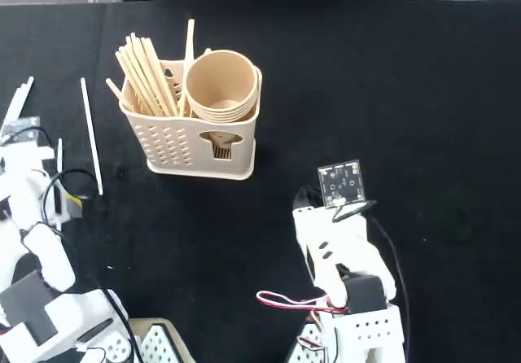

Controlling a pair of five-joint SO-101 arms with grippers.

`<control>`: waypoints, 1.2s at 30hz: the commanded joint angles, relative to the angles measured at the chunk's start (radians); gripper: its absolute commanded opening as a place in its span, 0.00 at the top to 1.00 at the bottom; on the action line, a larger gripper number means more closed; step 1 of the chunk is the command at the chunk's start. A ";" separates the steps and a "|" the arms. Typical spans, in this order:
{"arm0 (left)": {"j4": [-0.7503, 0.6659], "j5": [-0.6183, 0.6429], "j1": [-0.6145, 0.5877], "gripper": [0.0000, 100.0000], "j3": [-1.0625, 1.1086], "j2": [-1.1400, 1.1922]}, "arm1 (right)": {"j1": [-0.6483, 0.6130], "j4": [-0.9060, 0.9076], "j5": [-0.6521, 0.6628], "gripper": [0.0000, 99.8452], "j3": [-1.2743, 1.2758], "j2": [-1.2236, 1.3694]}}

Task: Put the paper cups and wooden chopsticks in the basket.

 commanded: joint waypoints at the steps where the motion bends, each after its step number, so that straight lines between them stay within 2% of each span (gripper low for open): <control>1: -0.009 -0.008 0.031 0.76 -0.113 -0.037 | 0.012 0.002 0.011 0.99 -0.001 -0.010; 7: -0.011 -0.008 0.105 0.76 -0.240 0.026 | 0.012 0.003 0.011 0.99 -0.001 -0.008; 13: -0.064 -0.008 0.107 0.77 -0.412 0.353 | 0.012 0.003 0.011 0.99 -0.001 -0.008; 17: -0.061 -0.012 0.104 0.88 -0.541 0.546 | 0.012 0.003 0.011 0.99 -0.001 -0.008; 20: -0.052 -0.008 0.104 0.98 -0.581 0.606 | 0.012 0.003 0.011 0.99 -0.001 -0.010; 21: -0.046 -0.008 0.107 0.97 -0.581 0.608 | 0.012 0.003 0.011 0.99 -0.001 -0.010; 25: -0.002 -0.008 0.108 0.97 -0.579 0.574 | 0.012 0.003 0.011 0.99 -0.001 -0.010; 29: 0.084 -0.006 0.110 0.97 -0.553 0.442 | 0.012 0.003 0.011 0.99 -0.001 -0.010; 32: 0.075 0.021 0.110 0.97 -0.456 0.245 | 0.012 0.003 0.011 0.99 -0.001 -0.010; 36: -0.018 0.098 0.114 0.97 -0.223 -0.138 | 0.012 0.003 0.011 0.99 -0.001 -0.010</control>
